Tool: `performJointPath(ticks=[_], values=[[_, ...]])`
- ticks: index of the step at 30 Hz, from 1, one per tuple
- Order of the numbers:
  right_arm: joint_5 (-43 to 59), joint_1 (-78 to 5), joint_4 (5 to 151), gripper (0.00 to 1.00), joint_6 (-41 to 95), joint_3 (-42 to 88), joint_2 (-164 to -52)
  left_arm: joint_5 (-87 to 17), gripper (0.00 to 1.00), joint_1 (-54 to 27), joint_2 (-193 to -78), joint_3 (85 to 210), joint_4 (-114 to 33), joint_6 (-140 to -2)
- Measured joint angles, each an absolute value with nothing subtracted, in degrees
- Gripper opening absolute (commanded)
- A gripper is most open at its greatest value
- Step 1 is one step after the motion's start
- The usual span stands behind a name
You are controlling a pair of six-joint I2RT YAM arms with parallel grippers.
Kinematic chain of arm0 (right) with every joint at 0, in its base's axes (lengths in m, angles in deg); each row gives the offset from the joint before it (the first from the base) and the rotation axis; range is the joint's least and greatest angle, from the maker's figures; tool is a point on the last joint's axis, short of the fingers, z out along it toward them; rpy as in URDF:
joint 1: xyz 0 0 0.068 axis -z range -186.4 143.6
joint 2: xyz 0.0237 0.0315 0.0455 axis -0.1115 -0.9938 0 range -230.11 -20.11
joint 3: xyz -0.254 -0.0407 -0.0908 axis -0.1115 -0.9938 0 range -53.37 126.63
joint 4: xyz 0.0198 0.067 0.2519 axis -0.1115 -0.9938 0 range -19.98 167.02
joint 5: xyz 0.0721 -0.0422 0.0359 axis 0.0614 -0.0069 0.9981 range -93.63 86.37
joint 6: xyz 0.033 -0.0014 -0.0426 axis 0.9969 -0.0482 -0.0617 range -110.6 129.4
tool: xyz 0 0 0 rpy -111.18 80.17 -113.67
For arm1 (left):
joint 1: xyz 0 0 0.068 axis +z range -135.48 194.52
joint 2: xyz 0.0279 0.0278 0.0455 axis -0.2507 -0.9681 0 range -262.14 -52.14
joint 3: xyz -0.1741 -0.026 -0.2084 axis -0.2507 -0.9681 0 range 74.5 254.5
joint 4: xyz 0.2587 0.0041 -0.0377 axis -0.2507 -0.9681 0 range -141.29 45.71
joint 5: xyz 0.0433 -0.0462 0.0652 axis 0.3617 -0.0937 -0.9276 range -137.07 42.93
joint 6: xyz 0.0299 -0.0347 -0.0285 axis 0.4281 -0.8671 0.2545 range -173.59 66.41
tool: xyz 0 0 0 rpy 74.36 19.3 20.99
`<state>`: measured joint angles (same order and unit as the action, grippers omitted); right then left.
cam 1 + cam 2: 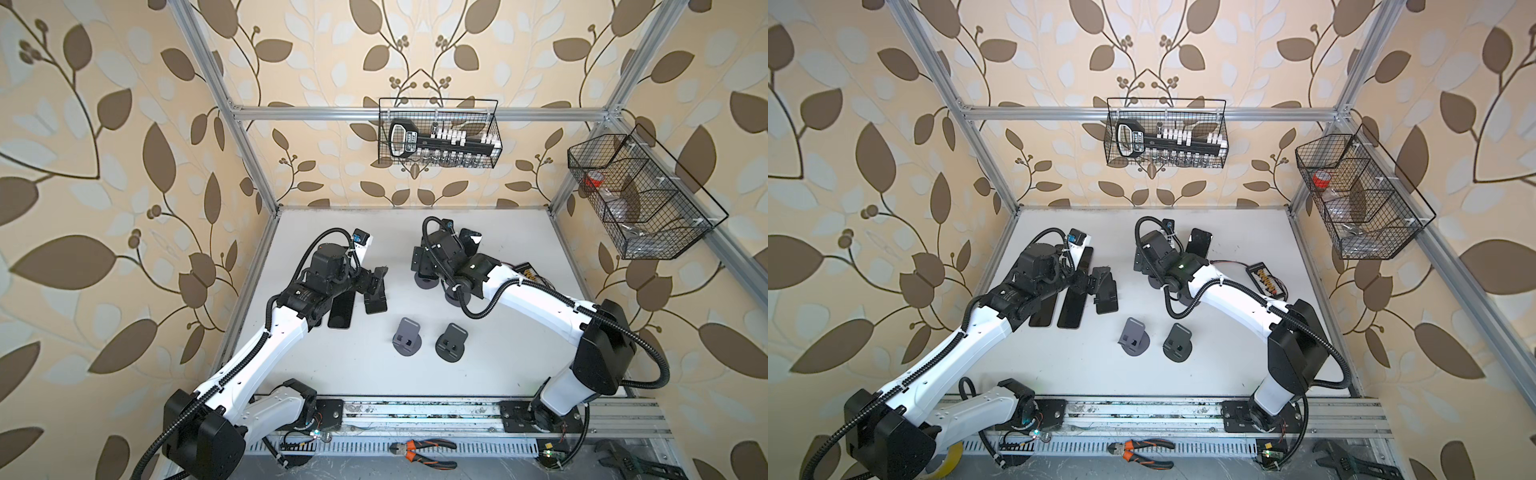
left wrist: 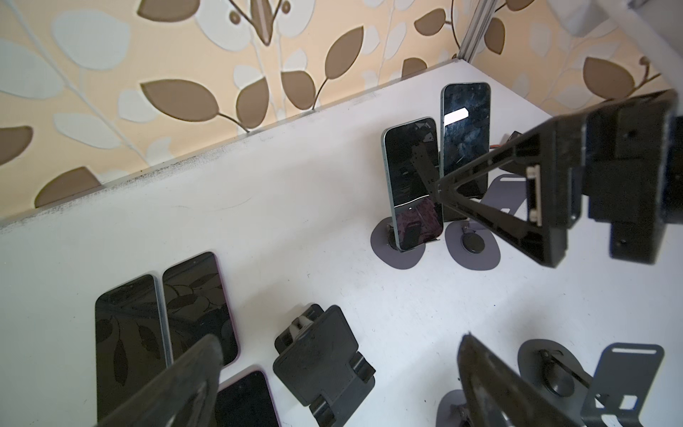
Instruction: Remove the phone from the phone stand
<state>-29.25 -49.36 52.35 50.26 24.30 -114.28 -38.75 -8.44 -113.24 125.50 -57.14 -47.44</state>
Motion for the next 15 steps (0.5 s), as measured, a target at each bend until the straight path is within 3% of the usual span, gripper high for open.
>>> performJointPath(ticks=[15], values=[[-29.6, -49.36, 52.68, 0.99, 48.77, 27.45, -118.96, -38.79, 0.99, -8.82, -113.26, 125.5, -57.16, -46.15]])
